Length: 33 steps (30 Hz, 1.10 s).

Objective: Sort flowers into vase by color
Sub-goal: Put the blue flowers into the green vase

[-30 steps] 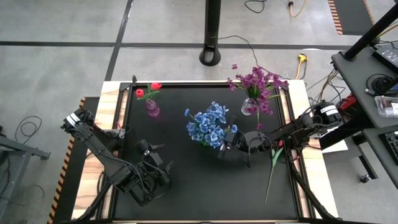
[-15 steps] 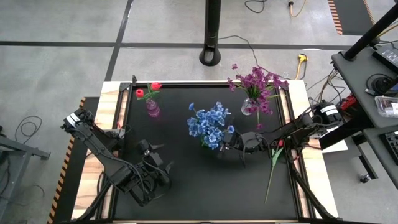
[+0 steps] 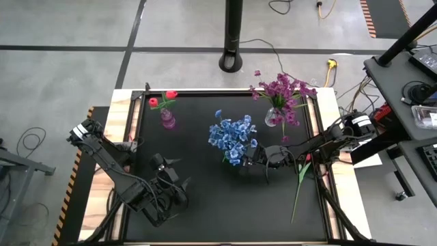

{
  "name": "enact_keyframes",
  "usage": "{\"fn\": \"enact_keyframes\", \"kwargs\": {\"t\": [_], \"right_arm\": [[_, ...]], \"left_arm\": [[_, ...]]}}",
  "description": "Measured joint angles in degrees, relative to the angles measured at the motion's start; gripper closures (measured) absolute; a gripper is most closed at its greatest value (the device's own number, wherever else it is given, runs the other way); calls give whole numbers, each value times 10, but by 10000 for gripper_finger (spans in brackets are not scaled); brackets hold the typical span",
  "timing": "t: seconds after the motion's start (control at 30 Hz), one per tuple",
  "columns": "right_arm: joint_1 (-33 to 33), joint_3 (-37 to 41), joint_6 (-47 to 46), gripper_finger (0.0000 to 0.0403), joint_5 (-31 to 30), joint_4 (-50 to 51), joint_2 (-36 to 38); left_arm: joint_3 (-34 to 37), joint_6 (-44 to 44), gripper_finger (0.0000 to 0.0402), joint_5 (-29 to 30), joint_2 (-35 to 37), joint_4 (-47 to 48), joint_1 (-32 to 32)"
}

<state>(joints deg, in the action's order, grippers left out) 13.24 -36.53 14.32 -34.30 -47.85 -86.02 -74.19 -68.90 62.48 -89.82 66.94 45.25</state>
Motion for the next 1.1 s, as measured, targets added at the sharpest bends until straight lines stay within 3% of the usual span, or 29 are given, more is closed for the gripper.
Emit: {"fn": "enact_keyframes", "kwargs": {"t": [0.47,0.73,1.1], "right_arm": [[-13,3,17,381,6,14,0],[-13,3,21,374,43,13,0],[-10,3,18,281,43,14,0]], "left_arm": [[0,0,54,0,0,-1,0],[0,0,54,0,0,-3,0],[0,0,54,0,0,-3,0]]}}
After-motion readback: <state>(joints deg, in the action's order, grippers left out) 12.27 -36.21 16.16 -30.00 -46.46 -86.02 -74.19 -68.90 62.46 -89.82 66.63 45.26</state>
